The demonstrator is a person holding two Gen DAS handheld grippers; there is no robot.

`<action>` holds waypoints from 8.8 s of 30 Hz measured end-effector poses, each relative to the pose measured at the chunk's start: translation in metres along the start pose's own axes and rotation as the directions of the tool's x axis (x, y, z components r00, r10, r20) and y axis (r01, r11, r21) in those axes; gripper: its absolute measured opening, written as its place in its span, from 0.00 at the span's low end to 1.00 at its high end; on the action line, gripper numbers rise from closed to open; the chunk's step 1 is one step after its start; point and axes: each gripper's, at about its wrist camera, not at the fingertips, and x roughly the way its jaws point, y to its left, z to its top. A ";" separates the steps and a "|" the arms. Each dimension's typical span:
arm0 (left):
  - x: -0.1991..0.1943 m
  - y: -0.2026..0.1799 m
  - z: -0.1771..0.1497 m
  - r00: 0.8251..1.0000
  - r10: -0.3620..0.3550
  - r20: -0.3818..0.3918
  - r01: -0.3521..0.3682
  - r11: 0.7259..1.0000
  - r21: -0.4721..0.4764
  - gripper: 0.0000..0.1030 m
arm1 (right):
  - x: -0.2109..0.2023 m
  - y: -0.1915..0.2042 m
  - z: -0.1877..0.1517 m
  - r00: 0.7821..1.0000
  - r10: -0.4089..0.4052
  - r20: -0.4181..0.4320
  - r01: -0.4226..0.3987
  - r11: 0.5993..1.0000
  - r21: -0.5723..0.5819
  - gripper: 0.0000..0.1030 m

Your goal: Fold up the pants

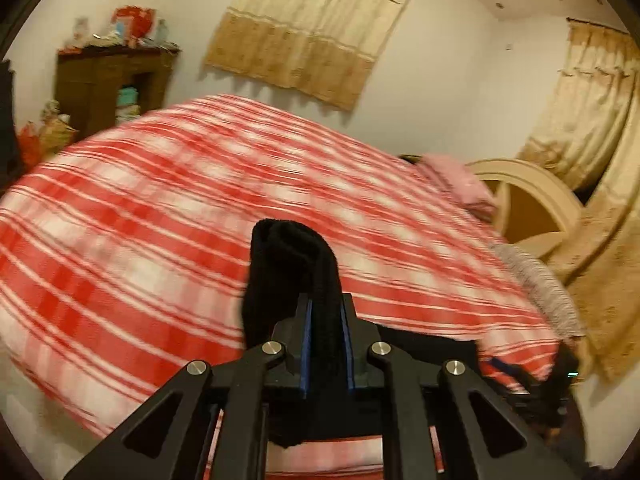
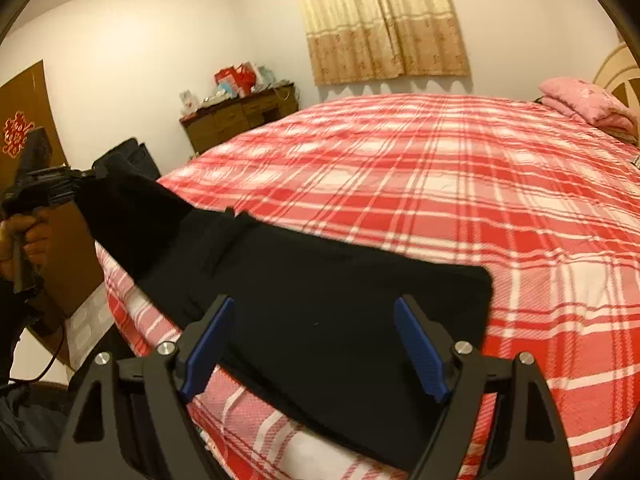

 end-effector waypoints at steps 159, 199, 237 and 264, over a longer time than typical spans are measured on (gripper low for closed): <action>0.156 -0.050 -0.106 0.966 0.239 -0.094 -0.208 0.944 0.257 0.84 | 0.007 -0.092 -0.006 0.979 -0.070 -0.191 0.127 0.944 0.305 0.71; 0.159 -0.043 -0.107 0.991 -0.023 -0.131 0.046 0.983 0.179 0.63 | 0.013 -0.075 -0.014 0.986 0.003 -0.168 0.045 0.958 0.284 0.58; 0.097 0.145 0.013 0.940 0.339 0.027 -0.339 0.941 -0.001 0.18 | 0.250 0.071 0.166 0.962 0.235 -0.137 -0.238 0.971 -0.005 0.25; 0.107 0.158 -0.012 0.868 0.495 0.037 -0.496 0.869 -0.004 0.70 | 0.298 0.034 0.144 0.962 0.111 -0.250 -0.081 0.988 0.129 0.61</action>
